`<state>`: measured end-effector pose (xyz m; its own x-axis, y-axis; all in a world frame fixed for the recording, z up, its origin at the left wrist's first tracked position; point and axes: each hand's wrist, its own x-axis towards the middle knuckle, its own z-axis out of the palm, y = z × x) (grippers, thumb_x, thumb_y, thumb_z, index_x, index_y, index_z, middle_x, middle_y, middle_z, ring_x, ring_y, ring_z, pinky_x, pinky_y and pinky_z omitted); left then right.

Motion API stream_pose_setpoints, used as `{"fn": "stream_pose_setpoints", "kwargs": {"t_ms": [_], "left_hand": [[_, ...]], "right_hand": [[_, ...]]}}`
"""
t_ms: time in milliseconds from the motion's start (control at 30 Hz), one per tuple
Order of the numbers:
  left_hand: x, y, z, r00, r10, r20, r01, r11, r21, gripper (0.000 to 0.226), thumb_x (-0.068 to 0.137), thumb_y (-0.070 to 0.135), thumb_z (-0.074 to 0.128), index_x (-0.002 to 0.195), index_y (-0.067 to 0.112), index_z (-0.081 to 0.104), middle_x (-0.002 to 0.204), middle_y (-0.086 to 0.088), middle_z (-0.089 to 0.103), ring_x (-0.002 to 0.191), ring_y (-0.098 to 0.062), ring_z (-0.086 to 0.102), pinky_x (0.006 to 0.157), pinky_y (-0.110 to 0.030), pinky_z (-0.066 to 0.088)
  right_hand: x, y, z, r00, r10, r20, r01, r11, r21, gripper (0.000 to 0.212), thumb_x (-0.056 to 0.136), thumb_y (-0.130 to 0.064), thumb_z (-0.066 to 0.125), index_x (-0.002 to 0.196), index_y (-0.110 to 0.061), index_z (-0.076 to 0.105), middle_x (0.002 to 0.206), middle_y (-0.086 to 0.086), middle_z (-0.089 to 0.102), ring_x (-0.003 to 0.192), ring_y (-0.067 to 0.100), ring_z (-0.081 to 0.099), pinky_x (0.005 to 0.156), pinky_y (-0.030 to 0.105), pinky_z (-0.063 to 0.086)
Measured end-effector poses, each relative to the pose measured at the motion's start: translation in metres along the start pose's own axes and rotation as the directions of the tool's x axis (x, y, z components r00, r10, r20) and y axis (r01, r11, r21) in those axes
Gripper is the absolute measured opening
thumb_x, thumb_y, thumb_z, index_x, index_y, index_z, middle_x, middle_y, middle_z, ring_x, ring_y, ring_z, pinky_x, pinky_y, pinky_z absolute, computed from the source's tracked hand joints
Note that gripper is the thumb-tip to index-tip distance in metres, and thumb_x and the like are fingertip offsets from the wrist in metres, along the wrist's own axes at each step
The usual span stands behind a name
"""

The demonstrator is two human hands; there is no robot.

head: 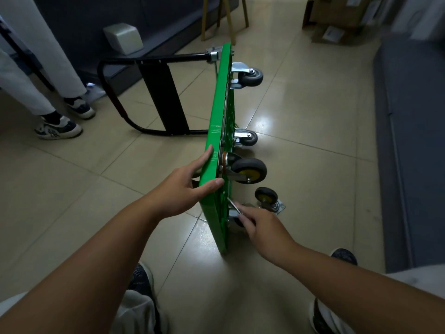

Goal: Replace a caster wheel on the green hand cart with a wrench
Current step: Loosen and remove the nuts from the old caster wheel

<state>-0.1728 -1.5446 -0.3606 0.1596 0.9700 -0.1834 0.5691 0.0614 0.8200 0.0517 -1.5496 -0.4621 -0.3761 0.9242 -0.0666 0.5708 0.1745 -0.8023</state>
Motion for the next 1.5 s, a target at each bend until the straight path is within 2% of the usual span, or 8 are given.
{"fn": "stream_pose_setpoints", "kwargs": {"t_ms": [133,300,467,633,800,1133,1367,1500], "left_hand": [[0.0,-0.001,0.0,1.0,0.012,0.002,-0.012,1.0,0.0,0.09,0.084,0.063,0.062,0.156,0.058,0.009,0.164,0.001,0.034,0.132,-0.019,0.056,0.1,-0.044,0.057],[0.003,-0.004,0.001,1.0,0.012,0.009,-0.012,1.0,0.011,0.083,0.088,0.066,0.054,0.156,0.058,0.008,0.163,-0.003,0.035,0.133,-0.023,0.055,0.103,-0.045,0.055],[0.005,-0.005,0.002,1.0,0.019,-0.012,-0.02,0.992,-0.127,0.054,0.105,0.048,0.031,0.158,0.049,0.018,0.163,-0.005,0.035,0.136,-0.025,0.052,0.095,-0.023,0.056],[0.005,-0.007,0.001,1.0,0.022,-0.003,-0.022,0.994,-0.105,0.053,0.106,0.047,0.032,0.157,0.051,0.018,0.163,-0.006,0.035,0.136,-0.025,0.052,0.103,-0.038,0.054],[0.007,-0.009,0.001,0.999,0.041,-0.002,-0.041,0.994,-0.097,0.051,0.109,0.04,0.034,0.157,0.05,0.019,0.16,0.001,0.038,0.133,-0.017,0.053,0.102,-0.033,0.054],[0.005,-0.011,0.001,0.999,0.039,-0.016,-0.039,0.999,-0.029,0.053,0.109,0.042,0.036,0.155,0.057,0.015,0.161,-0.003,0.039,0.134,-0.022,0.053,0.108,-0.048,0.05],[-0.001,-0.002,0.005,1.0,0.024,-0.005,-0.023,0.997,0.071,0.093,0.091,0.052,0.067,0.158,0.054,0.002,0.163,0.0,0.035,0.134,-0.023,0.053,0.101,-0.04,0.056],[0.0,-0.006,0.002,1.0,0.03,0.007,-0.03,0.999,0.024,0.103,0.088,0.038,0.077,0.158,0.055,0.003,0.16,0.001,0.04,0.129,-0.016,0.057,0.098,-0.04,0.058]], "right_hand": [[-0.015,-0.014,-0.016,0.964,0.262,0.054,-0.267,0.949,0.169,0.026,0.102,-0.011,0.048,0.115,-0.008,0.072,0.074,0.004,0.062,0.068,0.013,0.056,0.064,0.022,0.042],[0.014,-0.067,-0.035,0.8,0.541,0.259,-0.583,0.599,0.549,0.019,0.103,-0.013,0.052,0.117,-0.01,0.065,0.067,0.008,0.065,0.047,0.012,0.053,0.04,0.018,0.038],[0.036,-0.097,-0.046,0.747,0.521,0.412,-0.664,0.567,0.487,0.025,0.104,-0.02,0.051,0.124,-0.007,0.06,0.059,0.002,0.066,0.048,0.009,0.055,0.041,0.019,0.042],[0.047,-0.103,-0.047,0.687,0.556,0.468,-0.726,0.562,0.397,0.022,0.108,-0.023,0.041,0.115,-0.009,0.056,0.049,-0.002,0.06,0.048,0.006,0.048,0.043,0.014,0.033],[0.052,-0.103,-0.047,0.714,0.562,0.416,-0.697,0.624,0.353,0.024,0.107,-0.018,0.037,0.092,-0.012,0.055,0.058,0.001,0.053,0.05,0.008,0.041,0.039,0.015,0.026],[0.051,-0.112,-0.034,0.752,0.543,0.375,-0.659,0.633,0.406,0.02,0.105,-0.013,0.048,0.112,0.0,0.061,0.07,0.009,0.062,0.042,0.011,0.055,0.036,0.018,0.041],[0.023,-0.044,0.015,0.954,0.3,-0.016,-0.294,0.943,0.157,0.024,0.098,-0.037,0.053,0.113,-0.052,0.064,0.094,-0.009,0.073,0.085,0.019,0.07,0.078,0.05,0.059],[0.019,-0.021,0.038,0.98,0.177,-0.093,-0.155,0.965,0.21,0.035,0.103,-0.026,0.052,0.136,-0.034,0.061,0.11,-0.004,0.073,0.099,0.01,0.068,0.091,0.036,0.057]]}}
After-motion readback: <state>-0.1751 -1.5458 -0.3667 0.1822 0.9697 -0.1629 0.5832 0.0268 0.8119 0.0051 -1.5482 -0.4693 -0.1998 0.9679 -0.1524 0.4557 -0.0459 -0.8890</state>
